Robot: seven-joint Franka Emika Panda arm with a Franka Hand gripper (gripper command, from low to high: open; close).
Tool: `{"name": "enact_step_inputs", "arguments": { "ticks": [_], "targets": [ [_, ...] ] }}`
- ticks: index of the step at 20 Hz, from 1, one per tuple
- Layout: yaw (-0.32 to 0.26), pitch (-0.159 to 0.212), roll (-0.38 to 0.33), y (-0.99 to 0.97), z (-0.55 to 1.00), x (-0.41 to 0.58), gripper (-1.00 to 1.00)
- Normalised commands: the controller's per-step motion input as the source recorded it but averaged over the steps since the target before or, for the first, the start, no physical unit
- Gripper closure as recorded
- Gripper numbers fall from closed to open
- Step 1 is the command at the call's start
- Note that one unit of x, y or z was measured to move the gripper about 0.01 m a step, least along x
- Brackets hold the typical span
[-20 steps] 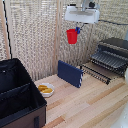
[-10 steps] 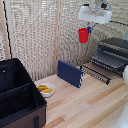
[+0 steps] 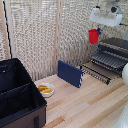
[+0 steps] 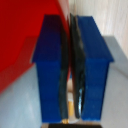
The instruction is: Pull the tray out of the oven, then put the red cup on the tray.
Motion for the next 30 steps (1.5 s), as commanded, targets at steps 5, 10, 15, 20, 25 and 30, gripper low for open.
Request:
{"name": "enact_step_inputs", "arguments": {
  "ticks": [5,10,15,20,25,30],
  "targets": [
    [-0.103,-0.013,0.002,-0.90,0.00,0.000,1.00],
    [-0.058,0.004,0.009,-0.74,-0.12,-0.003,1.00],
    [-0.011,0.032,0.026,-0.40,-0.27,0.000,1.00],
    [0.000,0.023,0.014,-0.30,-0.28,0.035,1.00],
    [-0.011,0.039,0.000,-0.15,-0.31,0.025,1.00],
    [-0.028,0.064,0.002,0.00,-0.18,0.010,-1.00]
  ]
}}
